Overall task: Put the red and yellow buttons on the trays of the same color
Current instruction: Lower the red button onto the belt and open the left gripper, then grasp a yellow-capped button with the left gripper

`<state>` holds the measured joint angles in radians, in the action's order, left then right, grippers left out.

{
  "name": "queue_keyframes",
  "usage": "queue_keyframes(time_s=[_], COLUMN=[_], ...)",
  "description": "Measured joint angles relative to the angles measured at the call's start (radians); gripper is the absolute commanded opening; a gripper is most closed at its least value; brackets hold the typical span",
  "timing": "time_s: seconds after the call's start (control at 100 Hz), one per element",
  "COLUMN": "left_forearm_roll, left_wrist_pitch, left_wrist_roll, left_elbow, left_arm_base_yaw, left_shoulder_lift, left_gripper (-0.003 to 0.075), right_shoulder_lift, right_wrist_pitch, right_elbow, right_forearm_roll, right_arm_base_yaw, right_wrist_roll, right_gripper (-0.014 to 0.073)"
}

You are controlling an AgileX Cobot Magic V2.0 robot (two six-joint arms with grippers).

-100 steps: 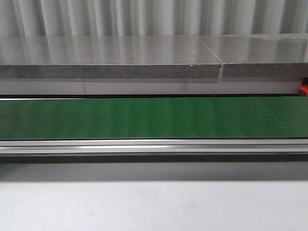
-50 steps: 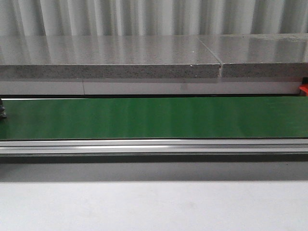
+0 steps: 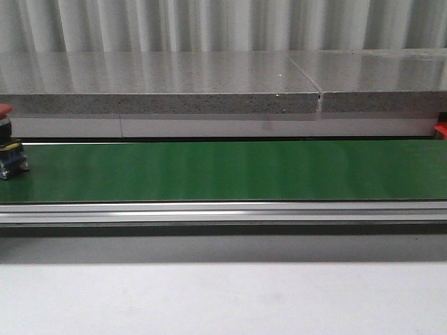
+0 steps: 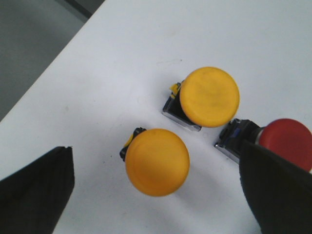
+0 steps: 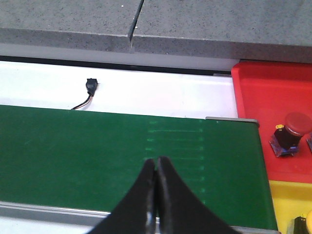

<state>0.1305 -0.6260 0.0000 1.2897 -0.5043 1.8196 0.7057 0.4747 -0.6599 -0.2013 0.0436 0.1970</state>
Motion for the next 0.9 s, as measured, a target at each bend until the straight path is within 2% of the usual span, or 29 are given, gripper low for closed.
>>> queue_keyframes(time_s=[0.32, 0.47, 0.56, 0.81, 0.9], left_forearm_roll=[0.000, 0.000, 0.000, 0.000, 0.000], left_wrist_pitch=[-0.049, -0.047, -0.045, -0.052, -0.062], left_wrist_roll=[0.000, 0.000, 0.000, 0.000, 0.000], left_elbow=[0.062, 0.063, 0.065, 0.065, 0.065], left_arm_base_yaw=[0.000, 0.000, 0.000, 0.000, 0.000], left_shoulder_lift=[0.110, 0.120, 0.120, 0.120, 0.117], left_gripper=[0.0642, 0.0567, 0.0474, 0.0092, 0.0000], right_shoulder_lift=[0.000, 0.000, 0.000, 0.000, 0.000], right_wrist_pitch=[0.000, 0.000, 0.000, 0.000, 0.000], right_elbow=[0.000, 0.000, 0.000, 0.000, 0.000], right_forearm_roll=[0.000, 0.000, 0.000, 0.000, 0.000], right_arm_base_yaw=[0.000, 0.000, 0.000, 0.000, 0.000], right_wrist_roll=[0.000, 0.000, 0.000, 0.000, 0.000], right_gripper=[-0.0068, -0.0068, -0.0068, -0.0068, -0.0068])
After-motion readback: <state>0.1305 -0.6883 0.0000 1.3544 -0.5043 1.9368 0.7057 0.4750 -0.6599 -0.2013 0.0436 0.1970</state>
